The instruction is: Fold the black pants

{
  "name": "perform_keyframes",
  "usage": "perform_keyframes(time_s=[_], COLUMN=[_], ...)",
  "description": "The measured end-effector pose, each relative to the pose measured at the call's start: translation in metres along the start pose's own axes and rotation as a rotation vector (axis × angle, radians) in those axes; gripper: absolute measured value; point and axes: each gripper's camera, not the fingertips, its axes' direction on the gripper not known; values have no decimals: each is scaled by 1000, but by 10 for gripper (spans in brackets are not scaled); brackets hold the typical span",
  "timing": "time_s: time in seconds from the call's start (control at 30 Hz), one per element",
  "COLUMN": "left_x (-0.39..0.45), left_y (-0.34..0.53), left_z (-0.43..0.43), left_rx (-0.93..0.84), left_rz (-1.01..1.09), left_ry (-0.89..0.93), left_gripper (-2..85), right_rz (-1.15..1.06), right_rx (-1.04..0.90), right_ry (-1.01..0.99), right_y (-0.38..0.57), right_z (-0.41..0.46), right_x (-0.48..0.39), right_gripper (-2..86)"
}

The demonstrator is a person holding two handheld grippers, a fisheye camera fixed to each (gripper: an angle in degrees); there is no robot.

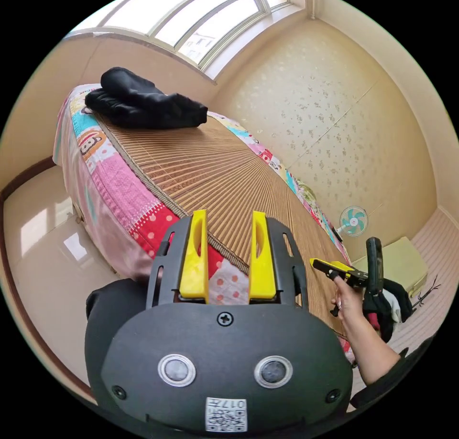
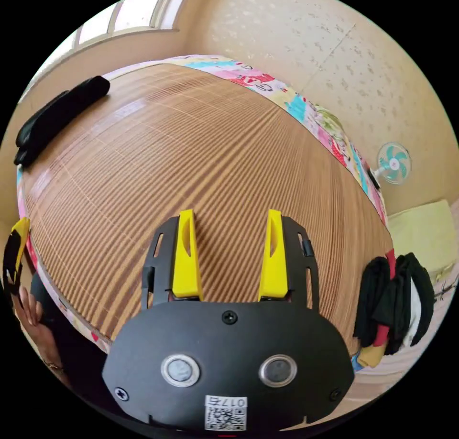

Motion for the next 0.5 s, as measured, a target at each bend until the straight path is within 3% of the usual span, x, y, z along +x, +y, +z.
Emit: perform_keyframes(time_s=[0.17, 0.33, 0.5], left_x=[31, 65, 97], left_y=[13, 38, 83], left_z=[16, 39, 55], left_rx=[-73, -157, -98], left_rz=[123, 293, 498], left_ry=[21, -31, -230], left_gripper=[131, 142, 158], right_rz=[196, 459, 415], right_rx=[-41, -11, 65], right_ry=[185, -170, -92], right_y=[125, 186, 201], right_z=[-22, -19, -37], right_x=[60, 109, 73], right_gripper=[196, 227, 217])
